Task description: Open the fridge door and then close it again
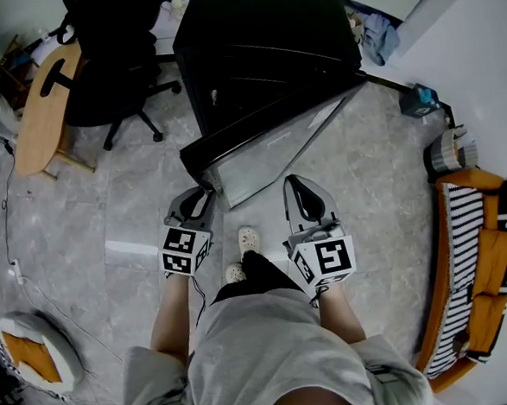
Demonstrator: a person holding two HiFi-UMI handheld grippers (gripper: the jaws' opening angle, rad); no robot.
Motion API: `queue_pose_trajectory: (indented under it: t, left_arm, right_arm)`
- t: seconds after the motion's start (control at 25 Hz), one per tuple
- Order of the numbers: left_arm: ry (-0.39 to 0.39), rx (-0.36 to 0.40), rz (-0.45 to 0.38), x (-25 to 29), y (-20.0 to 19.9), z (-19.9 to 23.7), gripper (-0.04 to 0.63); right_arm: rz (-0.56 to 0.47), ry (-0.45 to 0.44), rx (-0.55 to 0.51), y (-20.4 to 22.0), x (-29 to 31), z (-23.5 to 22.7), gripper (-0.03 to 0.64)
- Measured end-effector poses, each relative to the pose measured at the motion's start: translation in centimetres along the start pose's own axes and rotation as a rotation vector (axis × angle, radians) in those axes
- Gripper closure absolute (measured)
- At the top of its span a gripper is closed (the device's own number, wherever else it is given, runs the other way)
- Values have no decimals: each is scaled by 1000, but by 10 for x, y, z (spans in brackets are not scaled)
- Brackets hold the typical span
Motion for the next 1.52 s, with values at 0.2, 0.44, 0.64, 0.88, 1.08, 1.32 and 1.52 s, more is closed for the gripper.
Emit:
queue_pose_trajectory:
  t: [0.2,0.44,0.64,0.88,1.08,1.32,1.52]
  left_arm:
    - [-24,-5,12,7,-4,14,515]
    - [-41,-12,18,17,-10,35,508]
    - [-51,-14,14,30,-17,52,508]
    - [-49,-8,15,44,-23,72,502]
    - [-41,-4,23,56,-28,84,500]
    - [-27,5,18,68,-34,98,497]
    - [-3,21,19,79,-38,110,495]
  right_arm:
    - [0,2,5,1,2,-4,592]
    - [6,0,7,3,6,-6,592]
    - [9,7,7,3,11,-15,592]
    - [11,6,3,4,20,-19,592]
    - [13,6,5,3,29,-23,592]
    - [15,-6,-4,2,41,-24,592]
    - [21,-3,-6,3,48,-28,592]
Point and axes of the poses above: the fingertips, and each gripper's own axes: x forward along the fingers, z to its left, y out of its underside, the point moved 2 cm from there along -x, backward along the fingers, and after that the axes turned 5 degrees about -z, right-handed, at the moved point
